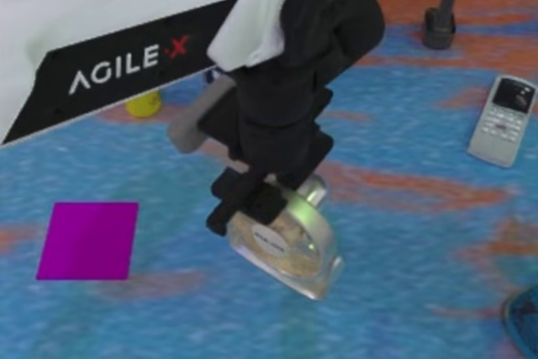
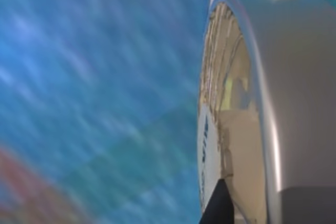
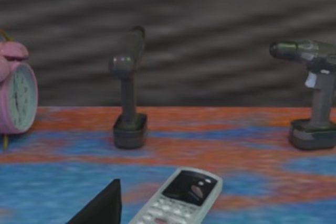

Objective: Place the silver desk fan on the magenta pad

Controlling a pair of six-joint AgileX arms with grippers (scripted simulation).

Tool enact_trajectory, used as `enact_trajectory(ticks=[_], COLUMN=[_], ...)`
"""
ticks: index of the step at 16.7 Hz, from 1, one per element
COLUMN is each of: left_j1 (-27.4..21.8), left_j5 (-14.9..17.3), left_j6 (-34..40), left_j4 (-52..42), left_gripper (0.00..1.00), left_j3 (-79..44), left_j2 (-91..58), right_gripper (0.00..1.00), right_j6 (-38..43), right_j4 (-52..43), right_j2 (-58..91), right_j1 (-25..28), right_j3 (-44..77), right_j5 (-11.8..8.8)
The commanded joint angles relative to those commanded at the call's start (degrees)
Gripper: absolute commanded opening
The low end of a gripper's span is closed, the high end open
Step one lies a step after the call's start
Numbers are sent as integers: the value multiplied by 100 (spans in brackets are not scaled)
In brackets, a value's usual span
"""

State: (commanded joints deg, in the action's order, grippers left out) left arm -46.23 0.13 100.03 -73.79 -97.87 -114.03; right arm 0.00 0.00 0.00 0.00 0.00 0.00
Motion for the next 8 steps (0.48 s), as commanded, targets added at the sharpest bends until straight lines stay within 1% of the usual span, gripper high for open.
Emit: enact_trajectory(ticks=[4,8], left_j1=[2,54], left_j5=[1,4], left_j6=[-7,16], left_j4=[-23,-632], left_gripper=[0,0], left_j3=[-23,-683], left_j2=[-8,-56], right_gripper=[100,100], right_j6=[0,0], right_j4=[0,0], right_j2=[0,0], right_j1=[0,0], right_j3=[0,0], right_j5=[0,0])
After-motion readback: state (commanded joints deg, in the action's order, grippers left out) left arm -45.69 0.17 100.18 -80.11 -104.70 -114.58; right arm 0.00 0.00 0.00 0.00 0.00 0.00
